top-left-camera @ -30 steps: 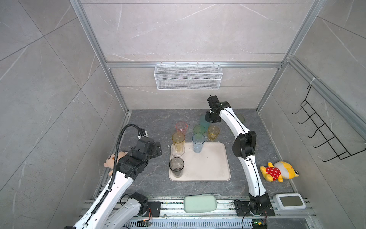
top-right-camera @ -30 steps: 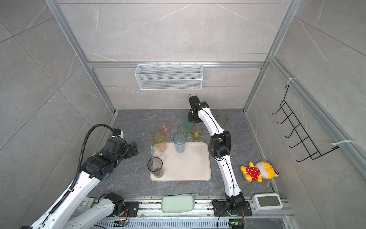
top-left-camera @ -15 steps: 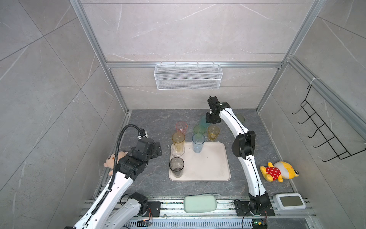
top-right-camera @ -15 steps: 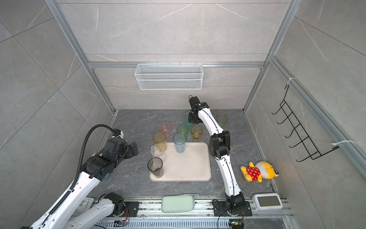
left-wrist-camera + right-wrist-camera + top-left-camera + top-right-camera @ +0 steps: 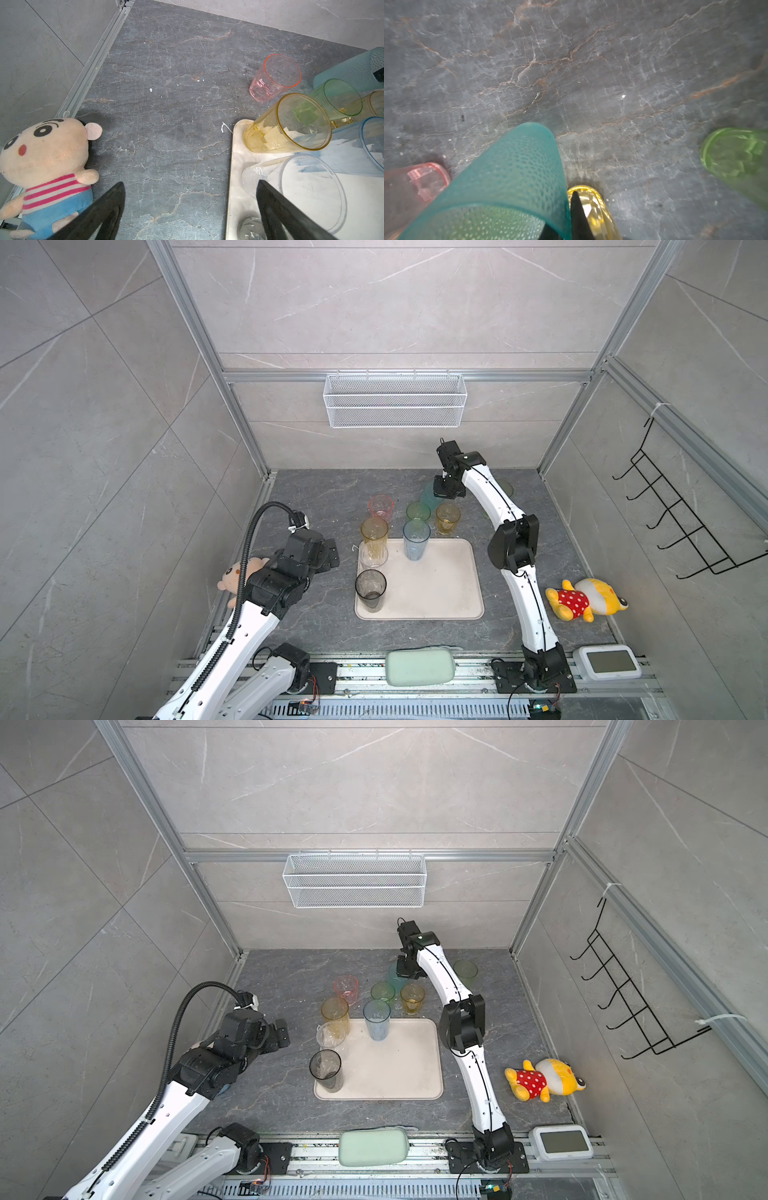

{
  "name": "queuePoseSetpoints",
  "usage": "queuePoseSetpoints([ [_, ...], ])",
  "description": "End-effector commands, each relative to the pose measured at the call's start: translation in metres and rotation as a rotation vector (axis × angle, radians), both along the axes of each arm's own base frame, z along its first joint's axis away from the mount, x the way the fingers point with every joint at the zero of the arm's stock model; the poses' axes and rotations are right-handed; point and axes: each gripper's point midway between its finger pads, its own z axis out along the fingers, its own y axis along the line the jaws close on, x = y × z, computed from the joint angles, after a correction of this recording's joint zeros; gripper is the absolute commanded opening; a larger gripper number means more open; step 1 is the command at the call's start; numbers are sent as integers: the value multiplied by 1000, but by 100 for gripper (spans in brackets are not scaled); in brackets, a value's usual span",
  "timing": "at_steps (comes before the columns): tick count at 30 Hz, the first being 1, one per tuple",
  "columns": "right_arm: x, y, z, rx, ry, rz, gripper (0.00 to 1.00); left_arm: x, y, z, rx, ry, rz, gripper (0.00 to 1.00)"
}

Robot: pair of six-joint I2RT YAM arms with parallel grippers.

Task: Place the glasses into the tray
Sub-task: Pick up the glass from the top-center of the table.

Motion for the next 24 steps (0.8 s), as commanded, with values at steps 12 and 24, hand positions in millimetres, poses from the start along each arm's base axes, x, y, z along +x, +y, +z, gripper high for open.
queuePoseSetpoints([
  [12,-59,-18,145,74,-188,24,0,1,4,7,-3,-25,20,98],
  [24,-136,-39,185,108,-221,47,0,0,5,13,-2,-41,23,98],
])
